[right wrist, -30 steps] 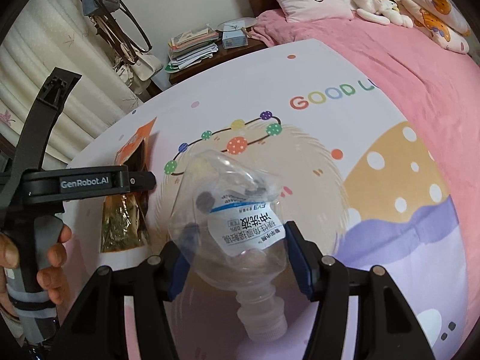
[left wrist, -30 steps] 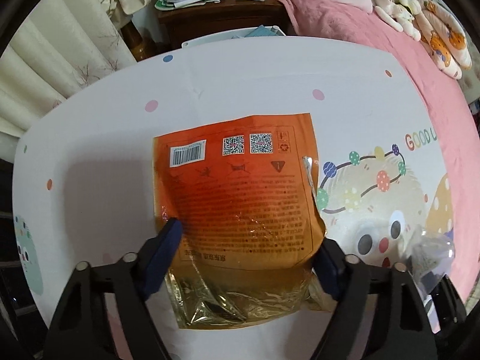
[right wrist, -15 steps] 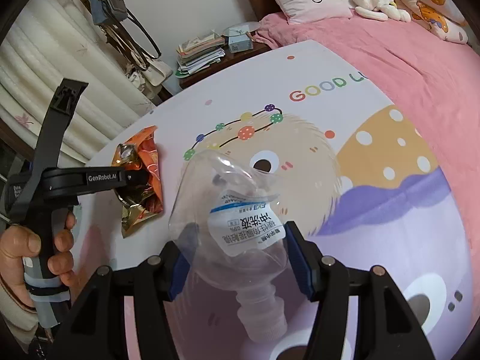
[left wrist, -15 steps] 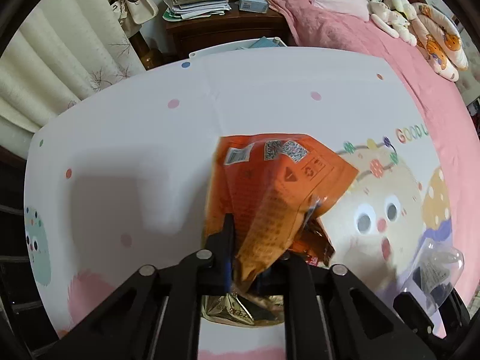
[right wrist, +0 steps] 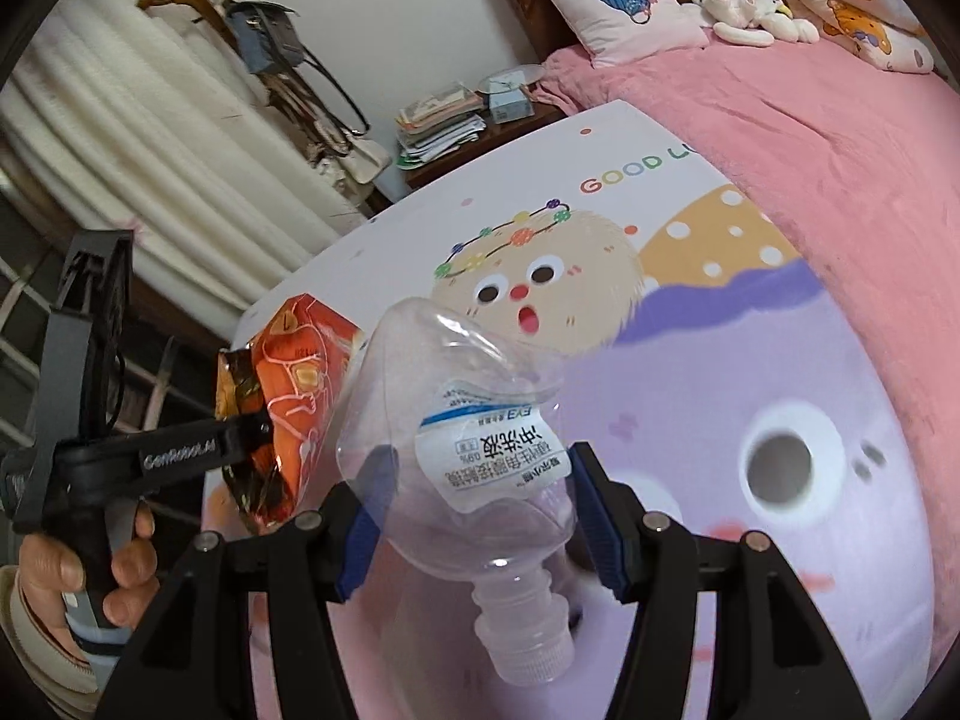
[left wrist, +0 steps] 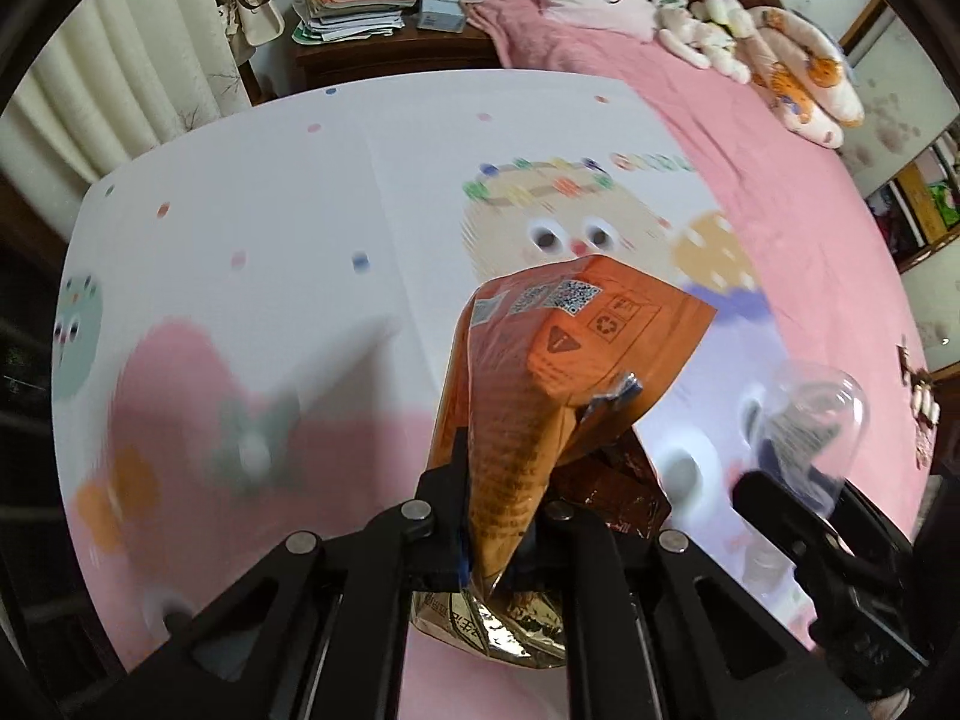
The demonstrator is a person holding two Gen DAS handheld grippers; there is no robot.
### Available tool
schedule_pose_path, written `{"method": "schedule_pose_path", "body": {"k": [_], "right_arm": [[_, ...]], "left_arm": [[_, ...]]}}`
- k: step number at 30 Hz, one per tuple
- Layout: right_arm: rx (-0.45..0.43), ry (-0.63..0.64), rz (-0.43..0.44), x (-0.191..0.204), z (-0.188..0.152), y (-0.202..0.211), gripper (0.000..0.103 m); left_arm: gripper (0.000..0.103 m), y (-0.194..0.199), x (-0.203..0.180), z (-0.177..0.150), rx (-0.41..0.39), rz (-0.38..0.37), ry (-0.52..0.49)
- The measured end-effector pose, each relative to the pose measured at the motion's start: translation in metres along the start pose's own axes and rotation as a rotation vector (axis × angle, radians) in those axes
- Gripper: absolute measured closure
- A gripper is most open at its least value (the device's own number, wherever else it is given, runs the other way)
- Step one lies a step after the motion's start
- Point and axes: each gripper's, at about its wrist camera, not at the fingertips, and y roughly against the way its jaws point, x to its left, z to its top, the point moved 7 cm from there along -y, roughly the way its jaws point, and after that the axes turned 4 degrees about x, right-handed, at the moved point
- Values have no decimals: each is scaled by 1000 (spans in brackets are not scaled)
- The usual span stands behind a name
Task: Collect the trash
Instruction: 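Carry the orange snack bag and plastic bottle down toward the bin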
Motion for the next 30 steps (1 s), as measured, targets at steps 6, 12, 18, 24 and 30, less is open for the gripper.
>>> {"method": "schedule_pose_path", "body": {"k": [6,12,18,24,30], "right_arm": [[13,55,77,3,-57,58,45],[41,154,124,-1,-123,111,45],[98,242,140,-14,-192,147,45],[184,220,139,-38,-253,154,45],[300,153,119,-63,-312,134,45]], "left_arm": [[98,49,-30,-85,-50,-27,15],[98,80,-65,-181,-86,-25,36],[98,85,-96,-265,-73,-28,46],[98,72,-112,-333,2,-3,39],[98,55,-115,-376,49,13,29]]}}
